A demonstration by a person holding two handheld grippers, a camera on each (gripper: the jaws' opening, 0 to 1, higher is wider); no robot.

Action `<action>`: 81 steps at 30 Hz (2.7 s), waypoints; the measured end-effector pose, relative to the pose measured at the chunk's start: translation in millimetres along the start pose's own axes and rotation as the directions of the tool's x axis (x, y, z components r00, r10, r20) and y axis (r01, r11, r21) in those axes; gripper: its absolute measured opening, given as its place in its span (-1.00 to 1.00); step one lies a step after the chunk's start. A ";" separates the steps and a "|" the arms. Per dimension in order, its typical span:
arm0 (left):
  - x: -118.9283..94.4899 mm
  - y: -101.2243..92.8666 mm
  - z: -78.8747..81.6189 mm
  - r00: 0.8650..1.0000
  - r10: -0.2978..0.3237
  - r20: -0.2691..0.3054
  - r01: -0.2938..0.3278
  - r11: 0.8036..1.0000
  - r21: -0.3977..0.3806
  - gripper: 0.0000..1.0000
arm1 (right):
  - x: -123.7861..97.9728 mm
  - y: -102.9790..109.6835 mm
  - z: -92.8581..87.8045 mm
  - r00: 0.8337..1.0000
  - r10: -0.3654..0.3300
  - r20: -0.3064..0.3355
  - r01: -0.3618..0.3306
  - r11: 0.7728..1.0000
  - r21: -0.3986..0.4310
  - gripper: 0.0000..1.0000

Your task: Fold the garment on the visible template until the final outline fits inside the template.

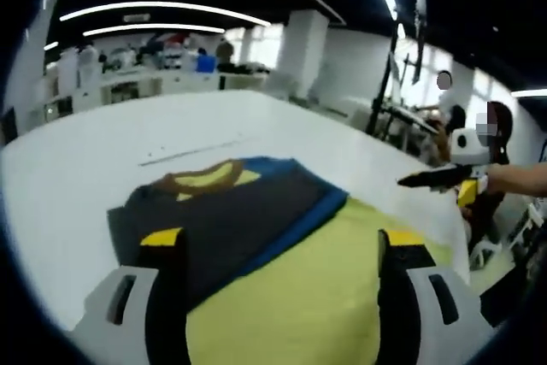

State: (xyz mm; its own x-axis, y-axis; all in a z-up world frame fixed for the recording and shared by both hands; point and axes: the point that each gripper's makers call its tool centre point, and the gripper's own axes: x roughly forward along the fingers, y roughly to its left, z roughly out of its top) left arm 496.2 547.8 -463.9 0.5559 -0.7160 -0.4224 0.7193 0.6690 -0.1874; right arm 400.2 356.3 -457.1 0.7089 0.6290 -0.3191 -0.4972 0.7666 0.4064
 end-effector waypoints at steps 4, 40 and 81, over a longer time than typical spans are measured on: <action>-16.6 5.3 -12.3 1.000 0.017 -0.005 -0.018 0.999 -0.028 0.75 | 1.6 3.0 -1.8 1.000 0.006 -0.015 -0.006 1.000 -0.017 0.96; -170.7 -22.8 -122.1 0.957 0.011 -0.291 -0.037 0.996 -0.086 0.31 | -54.3 18.8 -63.0 0.976 0.015 -0.217 -0.039 0.993 -0.110 0.13; -185.9 -48.0 -172.2 0.932 -0.084 -0.352 -0.113 0.856 -0.504 -0.76 | -79.0 29.0 -121.5 0.951 0.092 -0.294 -0.055 0.990 0.129 -0.92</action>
State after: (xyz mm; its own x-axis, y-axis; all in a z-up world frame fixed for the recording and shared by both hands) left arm 286.6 683.1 -529.1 0.3112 -0.6534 -0.6900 0.3431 0.7544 -0.5596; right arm 269.0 344.6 -524.1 0.4815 0.7067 -0.5184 -0.4668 0.7074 0.5308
